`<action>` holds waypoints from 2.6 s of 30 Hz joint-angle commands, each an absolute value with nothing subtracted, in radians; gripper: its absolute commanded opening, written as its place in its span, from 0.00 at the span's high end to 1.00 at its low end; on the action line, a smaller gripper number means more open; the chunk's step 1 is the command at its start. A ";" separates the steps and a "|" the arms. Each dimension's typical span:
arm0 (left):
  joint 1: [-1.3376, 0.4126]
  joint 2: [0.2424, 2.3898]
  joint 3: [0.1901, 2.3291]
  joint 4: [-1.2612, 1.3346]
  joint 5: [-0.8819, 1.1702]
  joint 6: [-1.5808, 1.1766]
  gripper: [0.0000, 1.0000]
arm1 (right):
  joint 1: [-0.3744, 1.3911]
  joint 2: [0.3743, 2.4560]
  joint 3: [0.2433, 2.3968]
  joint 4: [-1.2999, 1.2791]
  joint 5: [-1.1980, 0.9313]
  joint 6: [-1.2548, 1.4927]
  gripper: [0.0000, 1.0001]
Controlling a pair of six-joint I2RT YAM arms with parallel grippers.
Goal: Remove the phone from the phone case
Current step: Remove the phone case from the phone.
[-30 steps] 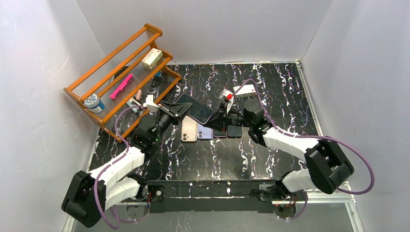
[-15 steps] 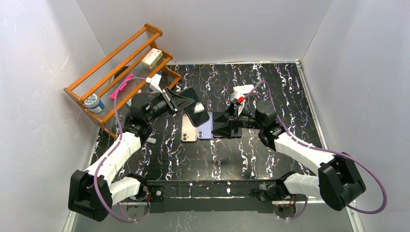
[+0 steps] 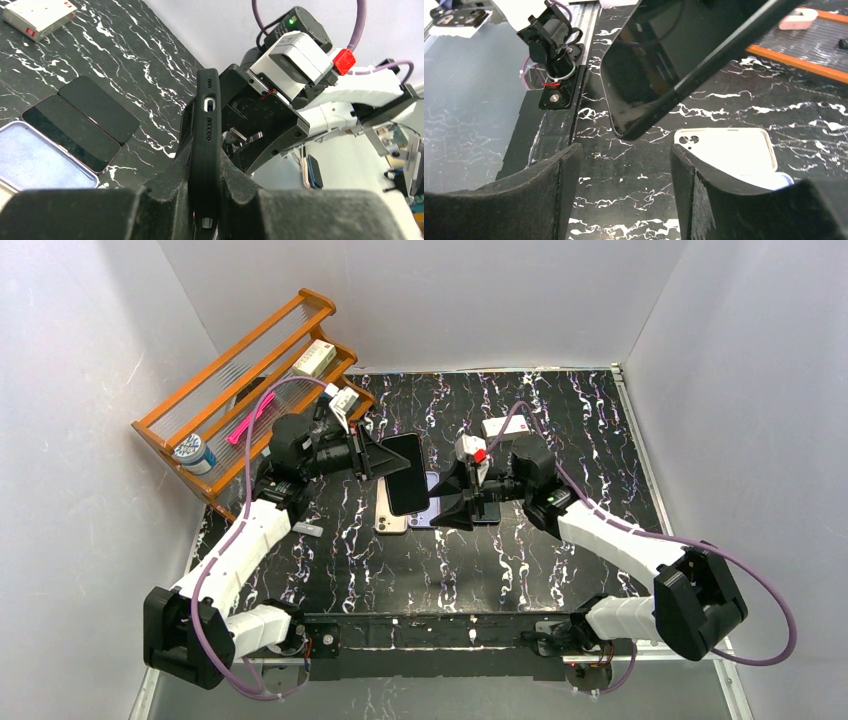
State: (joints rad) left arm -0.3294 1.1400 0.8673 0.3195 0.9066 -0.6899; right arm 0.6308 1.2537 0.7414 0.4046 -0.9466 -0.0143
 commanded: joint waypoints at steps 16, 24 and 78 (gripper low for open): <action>-0.329 1.122 0.914 0.346 1.049 -0.699 1.00 | 0.701 1.307 0.885 0.298 -1.006 -0.247 0.69; -0.335 1.160 0.915 0.354 1.057 -0.796 1.00 | 0.718 1.311 0.903 0.266 -0.982 -0.362 0.89; -0.392 1.052 0.837 0.439 0.951 -0.763 1.00 | 0.719 1.327 0.956 0.250 -1.009 -0.329 0.99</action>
State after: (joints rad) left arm -0.3702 1.0645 0.8444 0.3946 0.9558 -0.7189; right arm 0.7139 1.3304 0.8715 0.2802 -1.0416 -0.2527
